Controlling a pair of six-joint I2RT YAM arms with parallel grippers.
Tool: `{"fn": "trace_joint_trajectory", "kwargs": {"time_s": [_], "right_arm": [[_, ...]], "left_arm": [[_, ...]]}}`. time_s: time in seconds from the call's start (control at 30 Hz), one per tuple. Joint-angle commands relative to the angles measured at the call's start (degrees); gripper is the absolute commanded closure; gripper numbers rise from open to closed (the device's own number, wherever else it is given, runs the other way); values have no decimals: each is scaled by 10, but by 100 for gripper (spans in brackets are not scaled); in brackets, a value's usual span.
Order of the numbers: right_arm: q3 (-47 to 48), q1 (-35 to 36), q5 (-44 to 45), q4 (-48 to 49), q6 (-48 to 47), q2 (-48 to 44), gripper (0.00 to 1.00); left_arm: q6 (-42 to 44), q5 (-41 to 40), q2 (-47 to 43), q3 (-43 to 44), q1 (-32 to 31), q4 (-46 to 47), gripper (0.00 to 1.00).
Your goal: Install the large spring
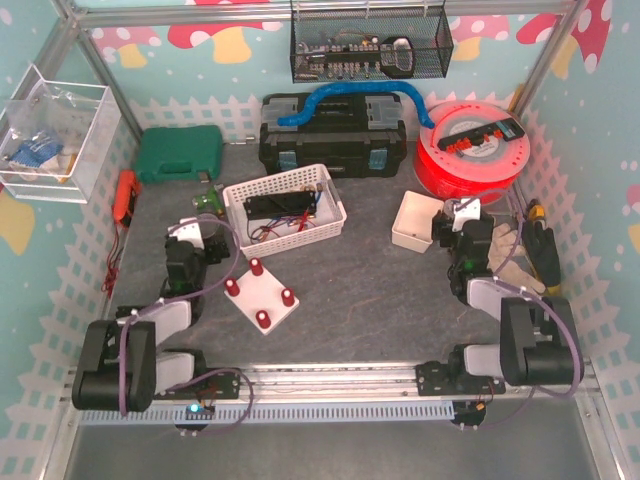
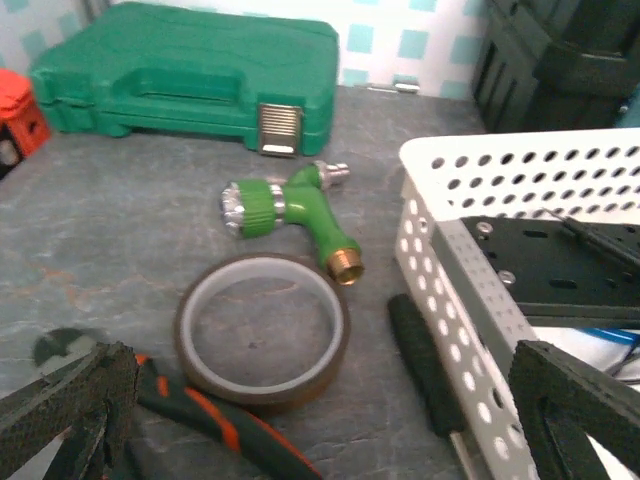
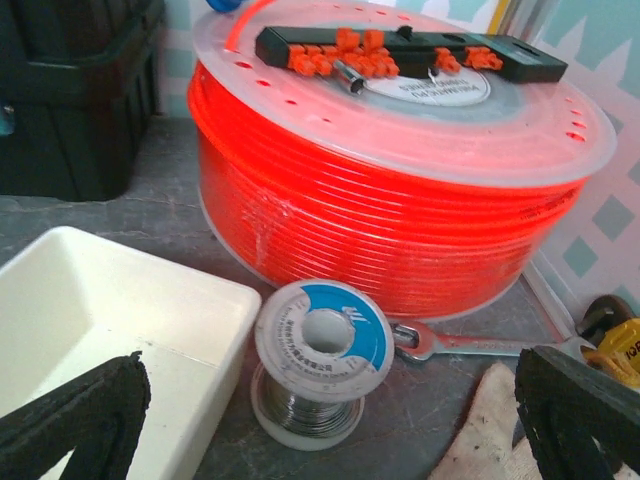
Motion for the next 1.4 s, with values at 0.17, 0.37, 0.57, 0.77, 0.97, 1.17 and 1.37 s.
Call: {"fn": "trace_joint_trajectory", "kwargs": {"time_s": [0.17,0.37,0.57,0.77,0.97,1.17,1.37], "right_arm": [[3,-34,-100,137,10,97,1],[-23,-34,-115,196,3,118,1],[-108,-34,-108,365,5,132,1],[-103,-33,-105,350,6,129,1],[-102,-32,-103,345,3,128,1],[-102,-32,-103,345,3,128,1],[-102,-32,-103,346,3,128,1]], "left_arm": [[38,101,100,27,4,179,1],[25,112,162,27,1,264,1],[22,82,195,-12,-4,365,1],[18,78,190,-9,-5,348,1],[22,69,188,-10,-10,349,1],[27,61,190,-13,-17,355,1],[26,61,189,-11,-17,353,1]]}}
